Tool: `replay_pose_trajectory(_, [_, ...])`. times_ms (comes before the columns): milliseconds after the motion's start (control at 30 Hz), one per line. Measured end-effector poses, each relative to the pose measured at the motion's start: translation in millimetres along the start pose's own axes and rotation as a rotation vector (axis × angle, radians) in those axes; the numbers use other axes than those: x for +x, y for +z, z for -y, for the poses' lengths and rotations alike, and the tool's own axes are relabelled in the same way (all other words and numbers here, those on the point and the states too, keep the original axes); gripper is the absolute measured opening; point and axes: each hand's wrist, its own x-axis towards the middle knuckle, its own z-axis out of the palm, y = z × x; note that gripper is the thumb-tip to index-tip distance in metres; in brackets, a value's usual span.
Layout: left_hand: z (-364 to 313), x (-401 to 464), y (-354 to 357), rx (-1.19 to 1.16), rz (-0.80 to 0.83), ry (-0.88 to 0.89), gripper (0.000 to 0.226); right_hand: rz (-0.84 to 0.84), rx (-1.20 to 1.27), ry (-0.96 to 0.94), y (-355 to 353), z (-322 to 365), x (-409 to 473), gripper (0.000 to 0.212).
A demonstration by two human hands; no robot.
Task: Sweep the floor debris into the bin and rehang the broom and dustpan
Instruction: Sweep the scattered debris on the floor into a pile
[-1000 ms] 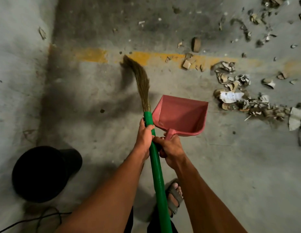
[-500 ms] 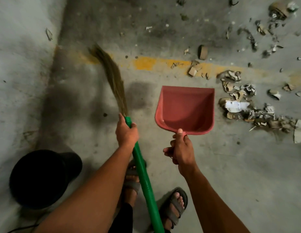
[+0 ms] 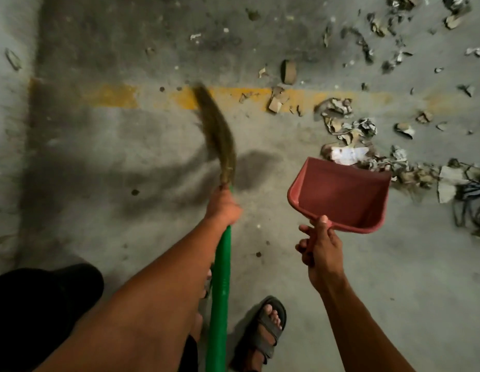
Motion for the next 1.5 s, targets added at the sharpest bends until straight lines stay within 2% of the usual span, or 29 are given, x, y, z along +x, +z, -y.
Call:
replay_pose_trajectory(167, [-67.1,-12.8,37.1,0.121,0.231,0.283,0.076,-0.079,0.018,0.012,-19.5,7.2,2.6,0.056])
replay_pose_trajectory(300, [-81.4,-31.3,39.6,0.112,0.203,0.353,0.088,-0.078,-0.001,0.006,-22.9,18.7,-2.4,0.05])
replay_pose_trajectory(467, [-71.6,-59.8,-8.0,-0.018,0.17,0.334,0.091,-0.035,0.056,0.015,-3.2,42.7,-23.3,0.05])
replay_pose_trajectory(533, [-70.6,-67.4,-37.4,-0.085,0.142,0.291,0.091,-0.014,0.085,0.02,13.8,56.5,-38.5,0.055])
replay_pose_trajectory(633, [-72.7,-75.2,-83.1,-0.307,0.106,0.224,0.084,0.034,0.101,0.035,38.5,78.6,-66.5,0.058])
replay_pose_trajectory(733, [-74.4,-90.9,-128.3,-0.708,0.224,0.109,0.074,0.096,0.068,0.041,60.1,105.4,-100.0,0.061])
replay_pose_trajectory(800, [-73.7,-100.5,-150.1,-0.826,0.26,0.066,0.071,0.121,0.069,0.04,70.5,117.2,-116.8,0.064])
replay_pose_trajectory(967, [-56.0,-121.1,-211.3,-0.667,0.062,0.029,0.051,0.148,0.096,0.052,86.6,150.4,-160.1,0.071])
replay_pose_trajectory(1200, [-14.7,-134.0,-261.5,-0.522,-0.129,0.035,0.044,0.151,0.095,0.06,96.4,166.6,-169.9,0.073])
replay_pose_trajectory(1400, [12.9,-80.0,-248.4,-0.564,-0.235,-0.166,0.021,0.164,0.063,0.079,98.5,160.8,-135.5,0.075])
replay_pose_trajectory(1500, [11.3,-36.5,-228.7,-0.578,-0.237,-0.281,0.02,0.165,0.035,0.087,93.0,158.4,-116.0,0.075])
